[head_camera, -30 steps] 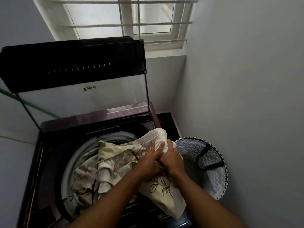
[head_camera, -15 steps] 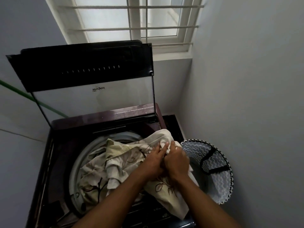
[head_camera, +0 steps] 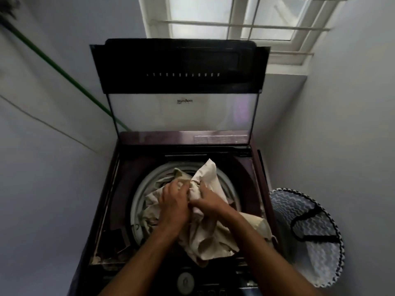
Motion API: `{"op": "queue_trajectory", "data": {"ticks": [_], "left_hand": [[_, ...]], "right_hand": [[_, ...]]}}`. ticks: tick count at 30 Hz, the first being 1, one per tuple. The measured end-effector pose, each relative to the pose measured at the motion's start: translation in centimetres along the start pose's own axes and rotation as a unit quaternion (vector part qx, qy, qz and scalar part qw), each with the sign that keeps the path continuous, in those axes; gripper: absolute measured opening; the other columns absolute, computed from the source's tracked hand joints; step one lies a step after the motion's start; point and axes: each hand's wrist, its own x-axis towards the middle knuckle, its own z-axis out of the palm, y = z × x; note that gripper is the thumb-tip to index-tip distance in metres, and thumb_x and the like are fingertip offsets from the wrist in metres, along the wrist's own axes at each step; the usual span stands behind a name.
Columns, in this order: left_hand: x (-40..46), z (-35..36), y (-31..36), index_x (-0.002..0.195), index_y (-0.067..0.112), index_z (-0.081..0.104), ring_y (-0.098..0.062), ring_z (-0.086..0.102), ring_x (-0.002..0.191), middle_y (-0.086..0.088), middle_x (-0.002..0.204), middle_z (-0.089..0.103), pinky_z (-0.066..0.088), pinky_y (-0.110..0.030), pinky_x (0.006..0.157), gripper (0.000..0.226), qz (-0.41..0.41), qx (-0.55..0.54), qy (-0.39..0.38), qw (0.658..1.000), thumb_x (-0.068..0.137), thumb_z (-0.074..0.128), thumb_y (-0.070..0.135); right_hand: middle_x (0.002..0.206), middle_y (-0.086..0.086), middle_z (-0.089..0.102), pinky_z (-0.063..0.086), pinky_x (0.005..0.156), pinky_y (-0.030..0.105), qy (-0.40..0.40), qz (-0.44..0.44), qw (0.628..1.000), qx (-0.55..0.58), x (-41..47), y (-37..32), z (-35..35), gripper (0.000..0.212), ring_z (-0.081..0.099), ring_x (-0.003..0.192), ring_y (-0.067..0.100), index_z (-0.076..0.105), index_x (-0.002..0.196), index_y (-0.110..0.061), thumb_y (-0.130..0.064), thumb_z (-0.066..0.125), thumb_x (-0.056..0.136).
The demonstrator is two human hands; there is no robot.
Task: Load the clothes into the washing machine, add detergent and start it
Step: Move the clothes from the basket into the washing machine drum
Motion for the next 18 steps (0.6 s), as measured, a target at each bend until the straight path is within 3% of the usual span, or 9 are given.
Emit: {"op": "queue_trajectory", "data": {"ticks": [1, 2, 3, 5, 7, 10, 14, 16, 18], "left_hand": [[-0.3, -0.1, -0.9, 0.141, 0.033, 0.046, -0.032, 0.039, 0.132, -0.007, 0.146, 0.037, 0.039, -0.046, 0.106, 0.062, -0.028, 0.015, -0.032, 0.999, 0.081, 0.061, 0.029], [-0.7, 0.1, -1.9, 0.145, 0.033, 0.04, -0.031, 0.034, 0.135, -0.007, 0.149, 0.031, 0.037, -0.046, 0.108, 0.066, -0.047, 0.012, -0.058, 0.997, 0.082, 0.061, 0.028], [-0.8, 0.5, -2.7, 0.147, 0.032, 0.037, -0.032, 0.032, 0.137, -0.009, 0.151, 0.027, 0.036, -0.045, 0.11, 0.068, -0.059, -0.003, -0.079, 0.995, 0.083, 0.06, 0.026], [-0.5, 1.7, -4.3, 0.152, 0.03, 0.03, -0.034, 0.029, 0.141, -0.013, 0.155, 0.022, 0.033, -0.045, 0.114, 0.068, -0.072, -0.037, -0.114, 0.99, 0.089, 0.057, 0.03], [0.5, 3.5, -5.4, 0.155, 0.03, 0.018, -0.036, 0.023, 0.145, -0.017, 0.158, 0.015, 0.026, -0.044, 0.118, 0.074, -0.073, -0.046, -0.166, 0.982, 0.092, 0.056, 0.038], [2.4, 5.1, -6.7, 0.157, 0.033, 0.003, -0.037, 0.021, 0.146, -0.016, 0.16, 0.01, 0.025, -0.046, 0.118, 0.089, -0.063, -0.049, -0.237, 0.968, 0.089, 0.061, 0.04], [4.2, 7.8, -7.9, 0.156, 0.03, 0.01, -0.041, 0.024, 0.145, -0.014, 0.162, 0.011, 0.027, -0.055, 0.116, 0.08, -0.075, -0.038, -0.278, 0.957, 0.093, 0.06, 0.029], [4.4, 9.7, -7.8, 0.156, 0.032, 0.005, -0.043, 0.016, 0.147, -0.013, 0.164, 0.006, 0.021, -0.06, 0.117, 0.078, -0.08, -0.015, -0.279, 0.957, 0.097, 0.054, 0.027], [4.2, 11.5, -7.6, 0.155, 0.033, -0.007, -0.04, -0.001, 0.15, -0.011, 0.164, -0.01, 0.008, -0.055, 0.121, 0.085, -0.086, -0.017, -0.311, 0.946, 0.097, 0.055, 0.032]], "right_hand": [[0.16, 0.006, 0.025, 0.031, 0.114, 0.033, -0.012, -0.012, 0.998, -0.061, 0.5, 0.4, 0.9, 0.096, 0.018, 0.149, 0.03, 0.01, 0.159, -0.02, -0.036, 0.067, 0.084], [0.165, 0.001, 0.012, 0.02, 0.12, 0.037, -0.011, -0.032, 0.992, -0.119, 0.9, 0.9, 1.2, 0.095, 0.003, 0.152, 0.029, 0.004, 0.159, -0.026, -0.04, 0.065, 0.088], [0.166, 0.0, 0.008, 0.014, 0.122, 0.039, -0.011, -0.063, 0.984, -0.167, 1.5, 1.6, 1.7, 0.086, 0.0, 0.152, 0.029, 0.004, 0.159, -0.028, -0.039, 0.059, 0.094], [0.165, 0.003, 0.014, 0.017, 0.122, 0.04, -0.021, -0.11, 0.97, -0.218, 2.8, 2.4, 2.3, 0.072, 0.012, 0.151, 0.03, 0.005, 0.158, -0.034, -0.039, 0.045, 0.098], [0.163, 0.007, 0.022, 0.026, 0.119, 0.046, -0.038, -0.068, 0.968, -0.237, 5.2, 3.7, 2.9, 0.078, 0.02, 0.149, 0.035, 0.001, 0.156, -0.041, -0.051, 0.039, 0.088], [0.159, 0.022, 0.018, 0.025, 0.116, 0.057, -0.058, 0.008, 0.959, -0.277, 7.5, 4.2, 3.2, 0.099, 0.016, 0.147, 0.045, -0.009, 0.154, -0.044, -0.055, 0.054, 0.078], [0.159, 0.019, 0.01, 0.019, 0.117, 0.055, -0.036, 0.051, 0.952, -0.299, 9.6, 5.9, 4.3, 0.107, 0.011, 0.147, 0.04, -0.019, 0.152, -0.041, -0.045, 0.064, 0.086], [0.16, 0.017, 0.003, 0.015, 0.117, 0.054, -0.016, 0.083, 0.948, -0.305, 10.8, 7.5, 5.6, 0.112, 0.007, 0.147, 0.038, -0.024, 0.151, -0.04, -0.04, 0.067, 0.085], [0.161, 0.016, -0.003, 0.011, 0.119, 0.052, -0.014, 0.117, 0.941, -0.318, 11.4, 8.8, 6.8, 0.116, 0.004, 0.147, 0.037, -0.029, 0.149, -0.037, -0.036, 0.067, 0.085]]}}
